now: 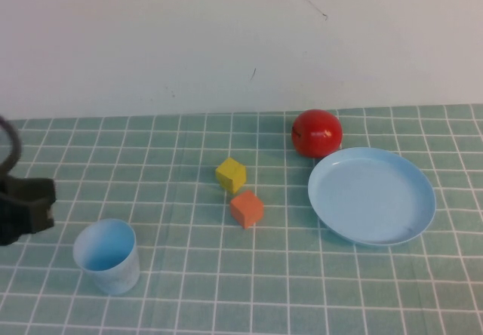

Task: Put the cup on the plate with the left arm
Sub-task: Place the plate on the center of the table

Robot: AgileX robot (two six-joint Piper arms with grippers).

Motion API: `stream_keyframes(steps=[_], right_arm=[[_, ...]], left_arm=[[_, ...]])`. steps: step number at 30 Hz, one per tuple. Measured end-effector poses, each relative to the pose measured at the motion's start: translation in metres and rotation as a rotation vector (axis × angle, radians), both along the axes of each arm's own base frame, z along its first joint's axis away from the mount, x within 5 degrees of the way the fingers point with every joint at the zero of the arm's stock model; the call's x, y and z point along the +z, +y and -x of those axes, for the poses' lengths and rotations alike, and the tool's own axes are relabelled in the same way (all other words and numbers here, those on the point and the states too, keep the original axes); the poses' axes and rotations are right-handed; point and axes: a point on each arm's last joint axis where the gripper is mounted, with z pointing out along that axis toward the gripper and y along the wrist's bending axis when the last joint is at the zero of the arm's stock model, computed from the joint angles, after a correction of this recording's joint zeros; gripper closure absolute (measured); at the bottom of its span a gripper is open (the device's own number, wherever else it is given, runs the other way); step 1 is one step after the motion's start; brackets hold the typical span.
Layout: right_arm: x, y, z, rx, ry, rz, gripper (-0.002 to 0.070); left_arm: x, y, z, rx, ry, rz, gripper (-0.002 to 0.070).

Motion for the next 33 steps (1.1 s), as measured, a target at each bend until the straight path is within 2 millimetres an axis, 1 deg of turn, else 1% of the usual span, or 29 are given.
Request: stream_keyframes(steps=[1,2,6,8,10,12,15,18,22,27,29,31,33], right_arm=[[0.000,0.000,0.000,0.000,0.000,0.000,0.0678],[0.000,0.000,0.000,0.000,0.000,0.000,0.0678],[0.000,0.000,0.000,0.000,0.000,0.000,0.0678],[0.000,0.000,0.000,0.000,0.000,0.000,0.0678],[0.000,0.000,0.000,0.000,0.000,0.000,0.0678],[0.000,0.000,0.000,0.000,0.000,0.000,0.0678],[0.000,0.000,0.000,0.000,0.000,0.000,0.0678],[0.000,0.000,0.000,0.000,0.000,0.000,0.0678],[0.000,0.000,0.000,0.000,0.000,0.000,0.0678],[0.000,0.000,0.000,0.000,0.000,0.000,0.0678],[0.000,0.000,0.000,0.000,0.000,0.000,0.0678],[0.000,0.000,0.000,0.000,0.000,0.000,0.0678],[0.000,0.000,0.000,0.000,0.000,0.000,0.0678]], left_arm=[[-0.002,-0.002,-0.010,-0.016,0.030,-0.006,0.0578],[-0.002,-0.003,-0.019,-0.032,0.052,-0.017,0.0520],[-0.010,-0.007,-0.049,-0.092,0.132,-0.079,0.0255],[-0.017,-0.008,-0.062,-0.118,0.178,-0.119,0.0165],[-0.028,-0.008,-0.076,-0.128,0.239,-0.145,0.0122],[-0.041,-0.008,-0.090,-0.125,0.300,-0.168,0.0116],[-0.061,-0.007,-0.105,-0.122,0.378,-0.191,0.0133],[-0.077,-0.006,-0.117,-0.119,0.438,-0.222,0.0154],[-0.096,-0.004,-0.129,-0.100,0.481,-0.252,0.0162],[-0.114,-0.003,-0.143,-0.057,0.494,-0.243,0.0174],[-0.121,-0.003,-0.147,-0.047,0.510,-0.239,0.0197],[-0.129,-0.004,-0.150,-0.046,0.535,-0.239,0.0235],[-0.137,-0.004,-0.152,-0.046,0.558,-0.240,0.0300]])
